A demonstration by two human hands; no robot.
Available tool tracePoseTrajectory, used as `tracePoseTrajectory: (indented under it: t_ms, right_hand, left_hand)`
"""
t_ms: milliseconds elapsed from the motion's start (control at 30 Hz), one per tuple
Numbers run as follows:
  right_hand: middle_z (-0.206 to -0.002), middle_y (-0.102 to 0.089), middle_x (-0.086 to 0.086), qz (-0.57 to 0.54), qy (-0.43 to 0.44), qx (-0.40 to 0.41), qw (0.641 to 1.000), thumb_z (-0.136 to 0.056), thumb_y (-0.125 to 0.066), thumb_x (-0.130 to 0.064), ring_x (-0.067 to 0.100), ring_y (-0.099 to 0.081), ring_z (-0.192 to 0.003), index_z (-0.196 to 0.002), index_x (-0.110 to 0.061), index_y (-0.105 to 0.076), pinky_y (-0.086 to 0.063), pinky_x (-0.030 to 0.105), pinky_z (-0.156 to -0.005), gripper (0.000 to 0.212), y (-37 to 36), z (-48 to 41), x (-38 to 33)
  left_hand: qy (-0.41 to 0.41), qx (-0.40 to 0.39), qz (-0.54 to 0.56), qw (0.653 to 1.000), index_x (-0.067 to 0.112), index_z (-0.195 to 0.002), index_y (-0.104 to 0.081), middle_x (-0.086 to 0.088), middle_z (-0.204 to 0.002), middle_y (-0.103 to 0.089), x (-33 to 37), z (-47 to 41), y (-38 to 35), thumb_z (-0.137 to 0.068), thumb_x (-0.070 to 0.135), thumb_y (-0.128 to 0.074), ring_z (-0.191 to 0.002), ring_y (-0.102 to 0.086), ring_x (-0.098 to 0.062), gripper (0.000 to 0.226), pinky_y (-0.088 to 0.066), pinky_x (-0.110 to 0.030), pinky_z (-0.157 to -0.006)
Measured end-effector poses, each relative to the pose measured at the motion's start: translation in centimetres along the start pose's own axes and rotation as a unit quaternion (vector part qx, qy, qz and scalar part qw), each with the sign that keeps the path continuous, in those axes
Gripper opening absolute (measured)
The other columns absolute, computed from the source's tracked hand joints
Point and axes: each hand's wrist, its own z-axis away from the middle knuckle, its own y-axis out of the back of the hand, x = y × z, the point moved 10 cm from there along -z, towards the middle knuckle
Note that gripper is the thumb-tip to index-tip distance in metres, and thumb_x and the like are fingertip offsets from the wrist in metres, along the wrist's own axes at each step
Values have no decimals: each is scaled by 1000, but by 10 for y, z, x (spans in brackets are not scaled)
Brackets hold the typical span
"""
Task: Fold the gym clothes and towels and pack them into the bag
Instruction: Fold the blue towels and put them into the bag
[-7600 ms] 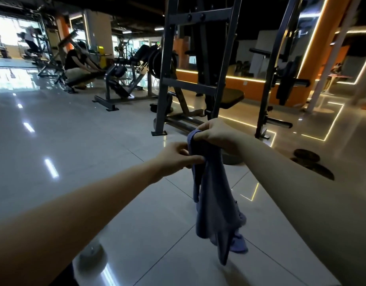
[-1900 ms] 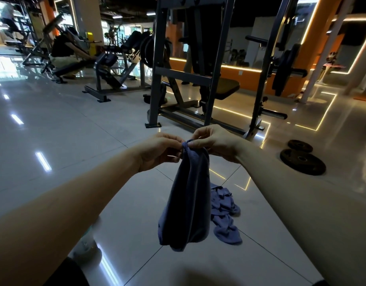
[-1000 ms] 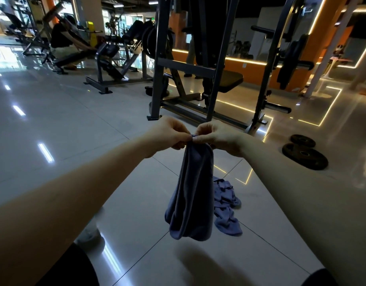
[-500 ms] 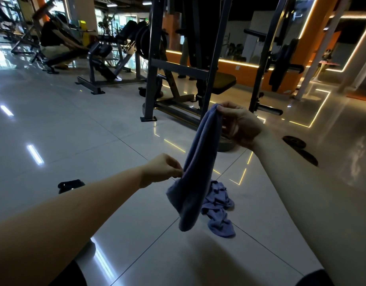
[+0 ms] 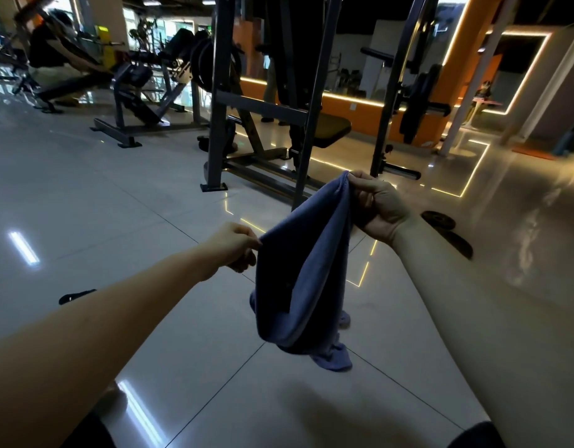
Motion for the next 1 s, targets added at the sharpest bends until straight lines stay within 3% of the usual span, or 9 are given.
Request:
tracePoseTrajectory:
  t_ms: [133,200,300,433,533,667,800,1000]
  right_hand:
    - [-93,-66,1,-7,-14,3,1000,-96,-59,-26,19,-60,-94,-91,-22,-69,-45,40,-91,12,6,-1,4]
    - [-94,-67,2,-12,-24,9,1000,-93,-61,-27,21,-60,-97,-91,-22,-69,-44,44,-95,10,6,-2,8]
    - [-92,-69,4,-41,-33,11,999,-95,-60,-26,21,-63,-94,-90,-19,-70,-44,42,-97,13,1,-2,8]
    - [-87,-70,3,-74,-22,-9,997,-99,-52,-21,16,-68,-84,-91,-16,-68,-50,34,-85,18,-16,0,1]
    - [-84,-70,2,-65,-27,-19,997,-102,-49,-20,13,-69,-78,-94,-15,-65,-52,30,-77,18,-25,1,3]
    - [-86,-71,4,-47,-46,-26,998,-101,-50,-20,14,-70,-78,-100,-12,-64,-57,28,-71,16,-29,5,11]
    - [-81,-71,1,-41,-59,-36,997,-102,-49,-22,10,-69,-72,-99,-12,-63,-55,25,-67,17,-29,7,14]
    - [-87,-74,2,7,-67,-29,997,-90,-58,-27,15,-69,-82,-110,-12,-63,-52,33,-82,25,-15,9,16]
  left_hand:
    - [5,40,103,994,3,-98,-58,-26,-89,-72,0,-4,1,-102,7,-49,-75,-74,-37,11,-61,-37,-63]
    - [-15,67,113,991,6,-94,-57,-23,-90,-69,1,-7,4,-101,7,-50,-77,-72,-35,10,-60,-36,-64]
    - [-55,89,116,988,10,-91,-55,-17,-92,-65,4,-13,4,-99,8,-55,-88,-66,-33,8,-60,-40,-76]
    - [-71,25,104,992,10,-92,-57,-21,-96,-66,6,-14,-19,-89,6,-72,-100,-68,-37,16,-57,-54,-93]
    - [-73,-86,97,989,9,-98,-61,-17,-108,-71,14,-6,-54,-84,16,-81,-104,-71,-27,26,-60,-42,-87]
    - [-97,-99,77,987,11,-113,-65,-6,-107,-72,33,5,-78,-88,22,-77,-97,-72,-14,29,-57,-26,-77]
    - [-140,-95,53,984,14,-113,-69,-5,-106,-69,52,9,-88,-88,24,-77,-94,-69,-12,28,-56,-25,-78]
    - [-161,-119,99,975,12,-108,-72,-3,-99,-70,72,17,-102,-90,43,-71,-92,-68,-17,36,-57,-30,-82]
